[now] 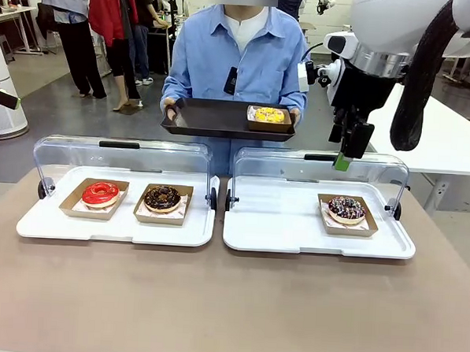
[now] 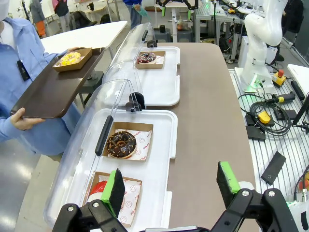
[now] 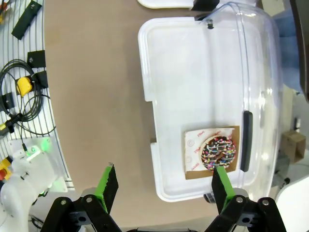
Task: Provide the desired donut to the person.
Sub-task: Pick up and lift the Paper togo box containing the Donut pointed at by the person.
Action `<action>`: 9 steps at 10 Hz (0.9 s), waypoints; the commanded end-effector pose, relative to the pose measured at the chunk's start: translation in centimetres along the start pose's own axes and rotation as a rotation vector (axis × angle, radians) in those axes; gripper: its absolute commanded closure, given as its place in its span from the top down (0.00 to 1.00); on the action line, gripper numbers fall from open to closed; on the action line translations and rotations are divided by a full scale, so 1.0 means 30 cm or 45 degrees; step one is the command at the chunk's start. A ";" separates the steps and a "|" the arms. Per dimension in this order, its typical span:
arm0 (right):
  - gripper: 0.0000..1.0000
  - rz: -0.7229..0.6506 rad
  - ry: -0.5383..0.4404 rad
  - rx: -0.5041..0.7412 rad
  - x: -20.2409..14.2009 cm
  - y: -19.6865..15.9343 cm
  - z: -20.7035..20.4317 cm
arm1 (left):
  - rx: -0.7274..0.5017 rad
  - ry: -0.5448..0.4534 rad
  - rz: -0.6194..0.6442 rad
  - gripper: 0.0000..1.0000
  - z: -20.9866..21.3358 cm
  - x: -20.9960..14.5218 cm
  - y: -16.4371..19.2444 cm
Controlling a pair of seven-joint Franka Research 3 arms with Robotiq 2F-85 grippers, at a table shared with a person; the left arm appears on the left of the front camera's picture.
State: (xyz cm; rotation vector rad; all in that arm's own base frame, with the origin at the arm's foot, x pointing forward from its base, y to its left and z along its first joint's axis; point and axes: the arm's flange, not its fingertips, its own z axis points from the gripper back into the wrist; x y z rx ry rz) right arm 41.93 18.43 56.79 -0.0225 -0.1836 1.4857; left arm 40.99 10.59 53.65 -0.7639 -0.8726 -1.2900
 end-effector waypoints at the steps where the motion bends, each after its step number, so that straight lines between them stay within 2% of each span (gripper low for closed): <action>1: 1.00 -0.004 -0.009 0.007 0.001 0.003 0.004 | -0.003 -0.004 -0.004 1.00 0.005 0.004 -0.003; 5: 1.00 0.000 0.000 0.000 0.000 0.000 0.000 | -0.003 -0.004 -0.004 1.00 0.005 0.004 -0.003; 6: 1.00 0.030 -0.139 0.140 -0.146 -0.011 0.032 | -0.003 -0.004 -0.004 1.00 0.005 0.004 -0.003; 9: 1.00 0.108 -0.645 0.164 -0.509 0.005 0.138 | -0.003 -0.004 -0.004 1.00 0.005 0.004 -0.003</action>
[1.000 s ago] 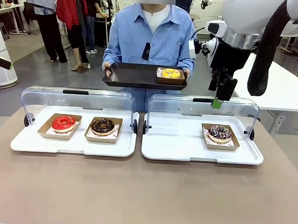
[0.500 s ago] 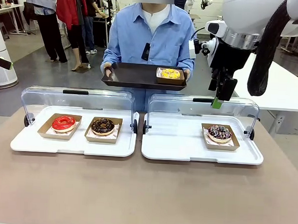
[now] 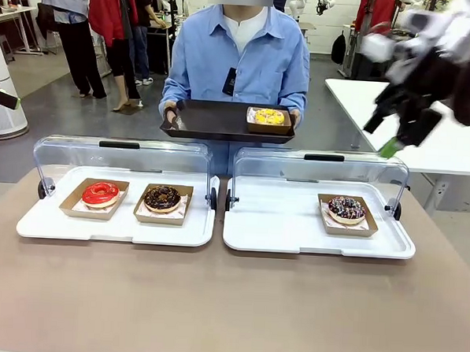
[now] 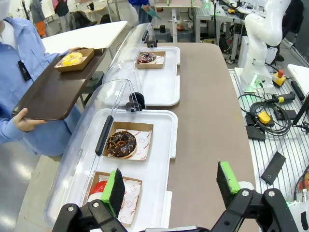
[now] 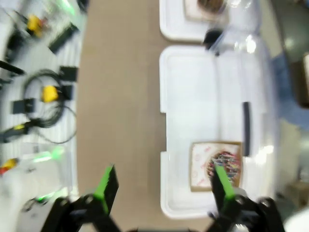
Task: Provide the desired donut to the person.
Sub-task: Pick up and lift the Paper togo box containing the Donut pointed at by the person.
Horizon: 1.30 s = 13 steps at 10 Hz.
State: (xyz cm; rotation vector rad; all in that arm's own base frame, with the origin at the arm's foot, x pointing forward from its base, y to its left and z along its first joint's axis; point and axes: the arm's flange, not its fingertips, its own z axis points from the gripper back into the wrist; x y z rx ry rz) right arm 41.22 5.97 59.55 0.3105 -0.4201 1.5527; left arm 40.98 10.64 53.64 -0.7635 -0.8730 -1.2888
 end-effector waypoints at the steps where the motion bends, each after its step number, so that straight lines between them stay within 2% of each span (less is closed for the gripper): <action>1: 1.00 0.043 -0.412 0.013 -0.247 0.066 0.112 | -0.004 -0.004 -0.005 1.00 0.004 0.005 -0.003; 2: 1.00 0.128 -0.636 -0.056 -0.384 0.091 0.160 | -0.004 -0.004 -0.005 1.00 0.004 0.005 -0.003; 3: 1.00 0.022 -0.786 -0.224 -0.528 0.120 0.168 | -0.004 -0.004 -0.005 1.00 0.004 0.005 -0.003; 5: 1.00 -0.083 -0.929 -0.245 -0.702 0.147 0.128 | -0.004 -0.004 -0.005 1.00 0.004 0.005 -0.003; 6: 1.00 -0.205 -0.960 -0.240 -0.785 0.149 0.102 | -0.004 -0.004 -0.005 1.00 0.004 0.005 -0.003; 7: 1.00 -0.252 -1.003 -0.179 -0.844 0.155 0.083 | -0.004 -0.004 -0.005 1.00 0.004 0.005 -0.003; 8: 1.00 -0.223 -1.049 -0.121 -0.877 0.156 0.068 | -0.004 -0.004 -0.005 1.00 0.004 0.005 -0.003; 10: 1.00 -0.235 -1.060 -0.081 -0.913 0.137 0.046 | -0.004 -0.004 -0.005 1.00 0.004 0.005 -0.003; 13: 1.00 -0.242 -1.071 -0.145 -0.855 0.110 0.062 | -0.004 -0.004 -0.005 1.00 0.004 0.005 -0.003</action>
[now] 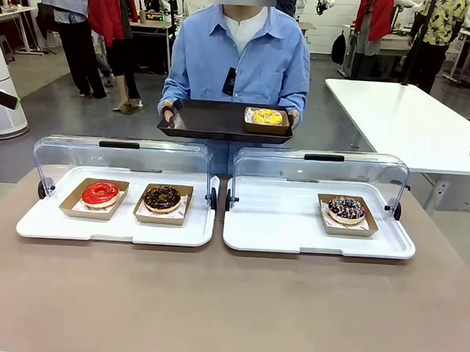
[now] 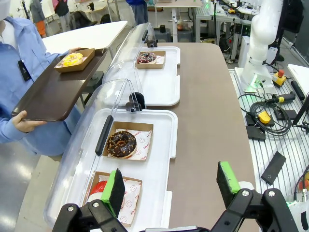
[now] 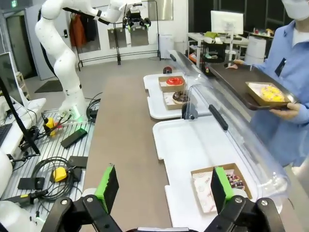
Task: Provide the desired donut to the person.
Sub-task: Pick up and lift the Paper togo box containing the Donut pointed at by the person.
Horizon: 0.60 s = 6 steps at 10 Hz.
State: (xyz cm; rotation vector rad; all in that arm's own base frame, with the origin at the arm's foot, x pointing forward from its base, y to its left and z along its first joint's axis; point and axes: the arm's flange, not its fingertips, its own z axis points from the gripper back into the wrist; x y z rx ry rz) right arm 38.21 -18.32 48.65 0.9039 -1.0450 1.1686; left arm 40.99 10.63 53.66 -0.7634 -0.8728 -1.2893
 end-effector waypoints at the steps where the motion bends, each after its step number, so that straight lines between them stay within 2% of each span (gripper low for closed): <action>1: 1.00 -0.022 0.009 0.012 -0.029 0.010 0.002 | -0.004 -0.005 -0.004 1.00 0.004 0.004 -0.003; 6: 1.00 -0.022 0.009 0.012 -0.029 0.010 0.002 | -0.004 -0.005 -0.004 1.00 0.004 0.004 -0.003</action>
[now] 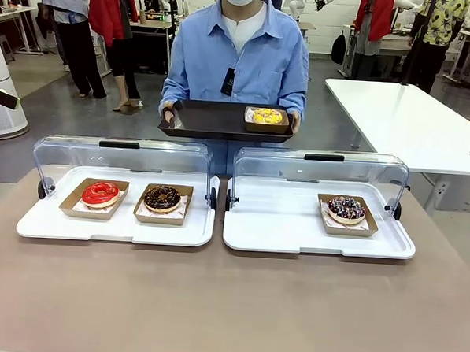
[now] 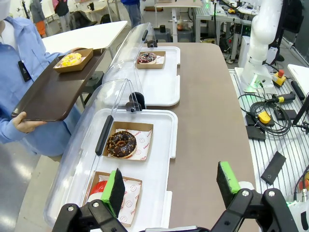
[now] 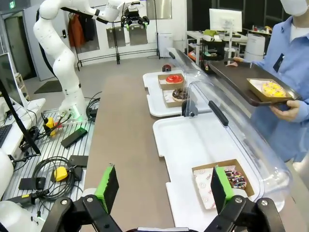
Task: Provide the desired donut to the person.
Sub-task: Pick up and lift the Paper togo box containing the Donut pointed at by the person.
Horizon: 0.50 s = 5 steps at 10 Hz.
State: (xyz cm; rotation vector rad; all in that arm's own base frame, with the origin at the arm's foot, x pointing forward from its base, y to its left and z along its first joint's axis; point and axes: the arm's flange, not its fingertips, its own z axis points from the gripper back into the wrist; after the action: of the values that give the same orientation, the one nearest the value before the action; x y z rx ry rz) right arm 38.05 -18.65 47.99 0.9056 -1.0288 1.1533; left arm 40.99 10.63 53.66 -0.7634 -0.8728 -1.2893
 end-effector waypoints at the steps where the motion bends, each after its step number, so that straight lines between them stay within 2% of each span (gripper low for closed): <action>1: 1.00 0.004 -0.001 0.015 -0.005 0.007 -0.003 | -0.004 -0.005 -0.004 1.00 0.004 0.004 -0.003; 5: 1.00 0.004 -0.001 0.015 -0.005 0.007 -0.003 | -0.004 -0.005 -0.004 1.00 0.004 0.004 -0.003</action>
State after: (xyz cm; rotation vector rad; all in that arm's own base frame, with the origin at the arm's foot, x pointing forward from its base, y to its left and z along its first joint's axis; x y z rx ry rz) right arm 38.08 -18.58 47.99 0.9065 -1.0279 1.1548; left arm 40.99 10.63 53.66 -0.7634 -0.8728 -1.2893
